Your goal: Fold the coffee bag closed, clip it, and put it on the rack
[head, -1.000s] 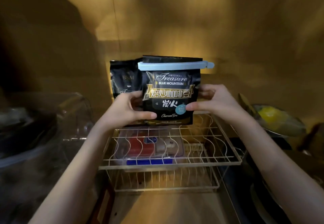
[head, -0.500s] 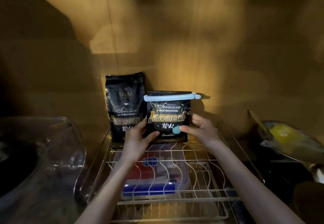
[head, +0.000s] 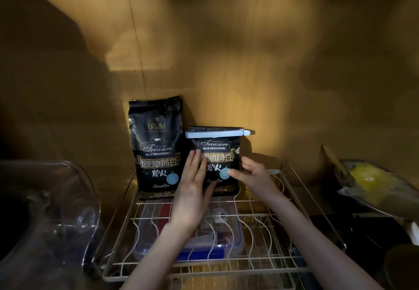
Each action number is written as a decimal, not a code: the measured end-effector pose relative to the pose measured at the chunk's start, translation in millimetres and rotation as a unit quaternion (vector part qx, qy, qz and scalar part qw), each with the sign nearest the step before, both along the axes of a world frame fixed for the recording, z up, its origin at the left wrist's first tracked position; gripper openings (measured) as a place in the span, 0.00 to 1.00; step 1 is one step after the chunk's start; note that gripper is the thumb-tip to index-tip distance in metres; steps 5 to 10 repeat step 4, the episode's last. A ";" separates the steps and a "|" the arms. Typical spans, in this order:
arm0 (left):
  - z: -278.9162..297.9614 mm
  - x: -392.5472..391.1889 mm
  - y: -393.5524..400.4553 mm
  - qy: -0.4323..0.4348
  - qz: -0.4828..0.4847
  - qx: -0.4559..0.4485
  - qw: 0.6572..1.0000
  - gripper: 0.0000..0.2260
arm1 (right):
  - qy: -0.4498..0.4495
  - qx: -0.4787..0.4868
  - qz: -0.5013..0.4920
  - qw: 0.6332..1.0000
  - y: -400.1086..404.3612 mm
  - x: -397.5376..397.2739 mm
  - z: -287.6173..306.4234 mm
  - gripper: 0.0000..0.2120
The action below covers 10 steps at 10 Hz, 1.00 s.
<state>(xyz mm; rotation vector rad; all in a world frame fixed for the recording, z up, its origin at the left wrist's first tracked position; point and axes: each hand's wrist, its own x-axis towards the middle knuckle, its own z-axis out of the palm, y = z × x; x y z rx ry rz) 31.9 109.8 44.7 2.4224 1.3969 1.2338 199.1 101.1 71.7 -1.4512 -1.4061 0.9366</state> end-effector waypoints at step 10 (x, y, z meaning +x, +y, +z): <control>61.5 -4.9 -9.5 -0.020 0.033 -0.093 0.995 0.17 | -0.097 0.054 -0.043 0.993 -11.3 -5.4 43.4 0.28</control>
